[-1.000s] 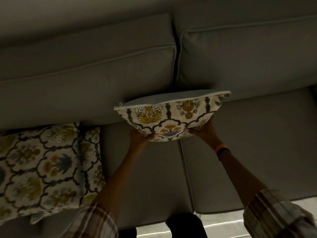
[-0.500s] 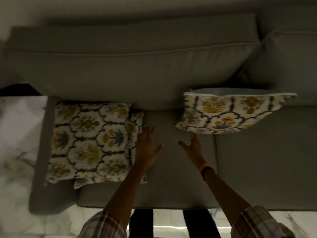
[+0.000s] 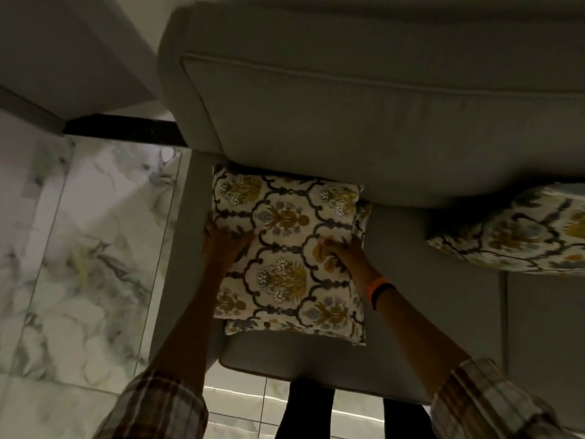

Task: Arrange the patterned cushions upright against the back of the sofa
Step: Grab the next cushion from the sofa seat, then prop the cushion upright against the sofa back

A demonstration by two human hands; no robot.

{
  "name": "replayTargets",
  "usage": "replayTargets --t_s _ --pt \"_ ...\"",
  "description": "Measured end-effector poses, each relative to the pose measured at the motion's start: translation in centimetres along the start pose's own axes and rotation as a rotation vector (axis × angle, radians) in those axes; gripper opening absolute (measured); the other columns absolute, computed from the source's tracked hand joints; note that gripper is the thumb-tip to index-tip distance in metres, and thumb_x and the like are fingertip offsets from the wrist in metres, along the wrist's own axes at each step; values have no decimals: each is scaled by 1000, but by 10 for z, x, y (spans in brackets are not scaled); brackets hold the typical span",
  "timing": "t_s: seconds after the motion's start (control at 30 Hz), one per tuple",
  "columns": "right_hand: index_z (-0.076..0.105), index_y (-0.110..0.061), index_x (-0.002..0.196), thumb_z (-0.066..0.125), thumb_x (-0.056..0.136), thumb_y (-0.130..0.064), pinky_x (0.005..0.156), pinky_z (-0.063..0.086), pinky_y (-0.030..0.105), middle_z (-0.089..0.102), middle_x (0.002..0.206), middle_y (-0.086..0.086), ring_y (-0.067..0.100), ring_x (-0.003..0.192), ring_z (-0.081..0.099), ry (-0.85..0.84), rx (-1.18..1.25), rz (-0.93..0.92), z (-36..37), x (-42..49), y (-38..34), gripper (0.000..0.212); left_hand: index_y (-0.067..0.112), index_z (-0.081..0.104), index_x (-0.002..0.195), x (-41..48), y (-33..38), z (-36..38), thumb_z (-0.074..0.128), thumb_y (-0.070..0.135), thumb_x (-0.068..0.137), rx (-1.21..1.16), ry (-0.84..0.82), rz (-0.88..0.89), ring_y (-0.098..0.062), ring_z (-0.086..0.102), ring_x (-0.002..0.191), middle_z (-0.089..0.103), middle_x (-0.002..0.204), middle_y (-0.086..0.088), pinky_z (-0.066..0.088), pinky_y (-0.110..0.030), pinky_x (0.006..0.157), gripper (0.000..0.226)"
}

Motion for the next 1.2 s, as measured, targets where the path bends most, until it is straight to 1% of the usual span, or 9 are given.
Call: replayTargets --t_s 0.13,0.27,0.4,0.53,0.7,0.8,0.93,1.07,1.2 --pt "55 -15 139 79 90 -24 105 54 50 63 142 12 28 128 64 -66 39 -15 9 -1 -15 55 23 17 151 23 -13 -7 87 66 42 -187 -75 -65 -32 47 133 43 151 -8 42 -56 109 136" --pt "36 -27 157 96 66 -42 108 53 46 63 145 -2 17 128 65 -34 1 -74 -5 5 -10 111 34 61 87 -5 14 -2 73 6 85 -302 -122 223 10 58 48 66 55 26 51 -15 54 30" --pt "57 -37 135 88 79 -18 98 60 42 71 130 -10 14 120 68 -37 -13 -129 -17 -41 -12 67 24 65 114 -23 -4 -9 85 42 72 -481 27 156 -17 73 87 76 101 0 62 -35 72 50" --pt "62 -32 124 78 81 9 77 64 29 81 104 -15 12 101 77 -16 -49 -244 -61 -85 4 62 26 69 100 -82 15 9 77 52 74 -617 74 100 -12 58 49 71 69 1 49 -26 46 38" --pt "60 -24 120 74 75 26 74 62 19 79 98 -26 -4 92 76 94 -60 -376 -153 -130 14 68 9 38 145 -169 51 73 80 48 71 -668 78 163 -56 51 121 53 136 -34 47 -65 98 93" --pt "55 -10 125 73 71 30 71 63 18 78 97 -31 -8 88 75 130 -75 -469 -232 -158 21 70 25 30 147 -239 79 134 82 38 70 -626 31 264 -38 55 128 51 144 -18 50 -57 102 94" --pt "51 1 130 82 61 21 66 56 5 70 104 -21 -26 80 66 162 -80 -513 -361 -188 37 79 21 21 145 -313 110 240 83 23 70 -676 -60 382 17 57 111 47 137 1 51 -11 92 98" --pt "51 -1 141 101 53 -26 99 59 30 66 134 4 -4 117 66 200 -143 -491 -507 -205 57 105 24 26 148 -390 148 354 90 29 64 -608 -196 357 9 56 120 57 139 12 51 -17 98 106" --pt "48 -8 146 99 55 -11 110 49 53 60 144 11 26 133 58 289 -142 -415 -644 -229 81 104 12 50 137 -458 182 464 92 20 61 -469 -353 328 -4 64 116 70 124 12 55 -24 95 87"
Point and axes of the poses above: each hand's wrist, its own x-axis towards the middle knuckle, its own z-axis out of the palm, y = z × x, the point moved 4 cm from there along x, towards the middle knuckle
